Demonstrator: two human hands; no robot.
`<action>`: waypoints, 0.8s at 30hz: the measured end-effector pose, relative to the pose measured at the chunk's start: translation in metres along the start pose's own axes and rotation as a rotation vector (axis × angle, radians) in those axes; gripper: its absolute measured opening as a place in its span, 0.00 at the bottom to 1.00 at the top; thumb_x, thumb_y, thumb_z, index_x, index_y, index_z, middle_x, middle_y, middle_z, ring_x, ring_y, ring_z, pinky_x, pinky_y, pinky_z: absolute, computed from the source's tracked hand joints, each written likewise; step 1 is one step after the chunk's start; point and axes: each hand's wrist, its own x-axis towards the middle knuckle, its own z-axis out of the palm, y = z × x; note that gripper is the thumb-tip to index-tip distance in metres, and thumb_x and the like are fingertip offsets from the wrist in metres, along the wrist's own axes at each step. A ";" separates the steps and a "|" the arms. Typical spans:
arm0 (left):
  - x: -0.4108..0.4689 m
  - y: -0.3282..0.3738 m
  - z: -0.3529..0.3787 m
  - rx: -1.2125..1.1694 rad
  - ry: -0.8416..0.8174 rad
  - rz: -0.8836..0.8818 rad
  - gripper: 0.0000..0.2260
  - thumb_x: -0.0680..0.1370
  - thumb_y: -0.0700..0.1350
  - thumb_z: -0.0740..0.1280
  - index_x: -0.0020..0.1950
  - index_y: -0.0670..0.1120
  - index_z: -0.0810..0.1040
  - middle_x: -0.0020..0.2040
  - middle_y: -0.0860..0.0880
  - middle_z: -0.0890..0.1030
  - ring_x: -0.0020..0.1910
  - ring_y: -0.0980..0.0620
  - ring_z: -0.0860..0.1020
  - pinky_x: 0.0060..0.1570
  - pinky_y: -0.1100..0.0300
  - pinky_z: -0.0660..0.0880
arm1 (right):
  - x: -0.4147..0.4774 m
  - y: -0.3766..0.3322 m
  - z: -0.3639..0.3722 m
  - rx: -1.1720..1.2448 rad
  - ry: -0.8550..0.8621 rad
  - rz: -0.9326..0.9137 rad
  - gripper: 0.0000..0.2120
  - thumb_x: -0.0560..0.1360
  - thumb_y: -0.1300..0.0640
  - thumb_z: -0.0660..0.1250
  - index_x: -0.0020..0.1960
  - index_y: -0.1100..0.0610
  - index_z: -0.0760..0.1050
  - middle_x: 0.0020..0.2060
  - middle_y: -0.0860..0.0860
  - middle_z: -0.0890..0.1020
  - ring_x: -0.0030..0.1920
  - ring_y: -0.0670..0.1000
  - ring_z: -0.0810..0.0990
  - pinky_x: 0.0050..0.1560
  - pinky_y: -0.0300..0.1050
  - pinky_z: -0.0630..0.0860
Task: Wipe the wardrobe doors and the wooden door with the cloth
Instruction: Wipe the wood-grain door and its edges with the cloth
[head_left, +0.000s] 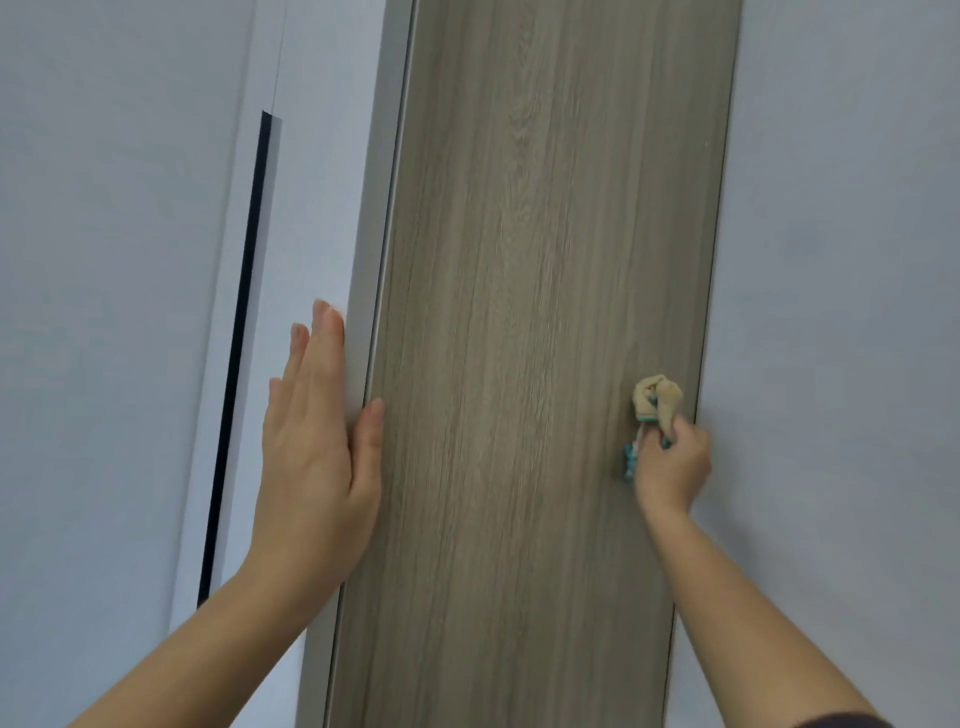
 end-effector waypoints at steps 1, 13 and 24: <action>0.000 0.000 0.000 0.000 0.004 0.002 0.29 0.81 0.46 0.54 0.80 0.51 0.46 0.80 0.58 0.50 0.79 0.58 0.47 0.76 0.42 0.52 | 0.009 0.005 0.000 -0.030 0.004 0.032 0.05 0.76 0.65 0.65 0.45 0.66 0.78 0.42 0.58 0.72 0.39 0.55 0.71 0.38 0.40 0.60; -0.002 -0.001 0.001 -0.028 0.022 0.024 0.29 0.81 0.46 0.54 0.79 0.56 0.46 0.79 0.60 0.51 0.78 0.62 0.47 0.76 0.44 0.52 | 0.060 0.044 -0.006 -0.196 -0.040 0.279 0.06 0.78 0.64 0.61 0.44 0.57 0.75 0.35 0.54 0.75 0.29 0.52 0.71 0.27 0.38 0.61; -0.001 -0.003 0.004 -0.053 0.050 0.055 0.28 0.81 0.45 0.55 0.78 0.55 0.47 0.79 0.59 0.53 0.78 0.61 0.49 0.76 0.44 0.54 | 0.058 0.058 0.007 -0.181 0.034 0.287 0.08 0.73 0.64 0.61 0.40 0.54 0.75 0.40 0.59 0.81 0.40 0.60 0.80 0.39 0.48 0.76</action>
